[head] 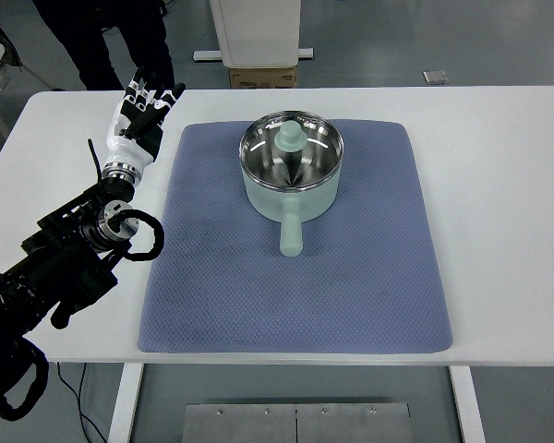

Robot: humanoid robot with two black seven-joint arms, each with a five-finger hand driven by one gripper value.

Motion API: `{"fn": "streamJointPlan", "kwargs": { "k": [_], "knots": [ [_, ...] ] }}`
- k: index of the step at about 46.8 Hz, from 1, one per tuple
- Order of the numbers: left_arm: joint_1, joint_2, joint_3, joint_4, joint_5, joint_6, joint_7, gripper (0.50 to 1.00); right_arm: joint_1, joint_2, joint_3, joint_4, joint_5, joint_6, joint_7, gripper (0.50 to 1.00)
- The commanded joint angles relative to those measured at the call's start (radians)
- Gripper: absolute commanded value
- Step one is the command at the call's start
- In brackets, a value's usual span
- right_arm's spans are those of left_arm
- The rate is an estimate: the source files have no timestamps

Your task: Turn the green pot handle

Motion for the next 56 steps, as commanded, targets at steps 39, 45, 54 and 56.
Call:
{"fn": "streamJointPlan", "kwargs": {
  "k": [39, 45, 54, 56],
  "knots": [
    [0.009, 0.000, 0.002, 0.000, 0.007, -0.003, -0.009, 1.000, 0.000, 0.000, 0.000, -0.001, 0.000, 0.000, 0.000, 1.000],
    [0.009, 0.003, 0.002, -0.001, 0.010, -0.006, -0.009, 1.000, 0.000, 0.000, 0.000, 0.002, 0.000, 0.000, 0.000, 1.000],
    [0.009, 0.000, 0.002, -0.001, 0.011, -0.006, -0.009, 1.000, 0.000, 0.000, 0.000, -0.001, 0.000, 0.000, 0.000, 1.000],
    [0.007, 0.000, 0.002, -0.001, 0.011, -0.006, -0.009, 1.000, 0.000, 0.000, 0.000, 0.002, 0.000, 0.000, 0.000, 1.000]
  ]
}}
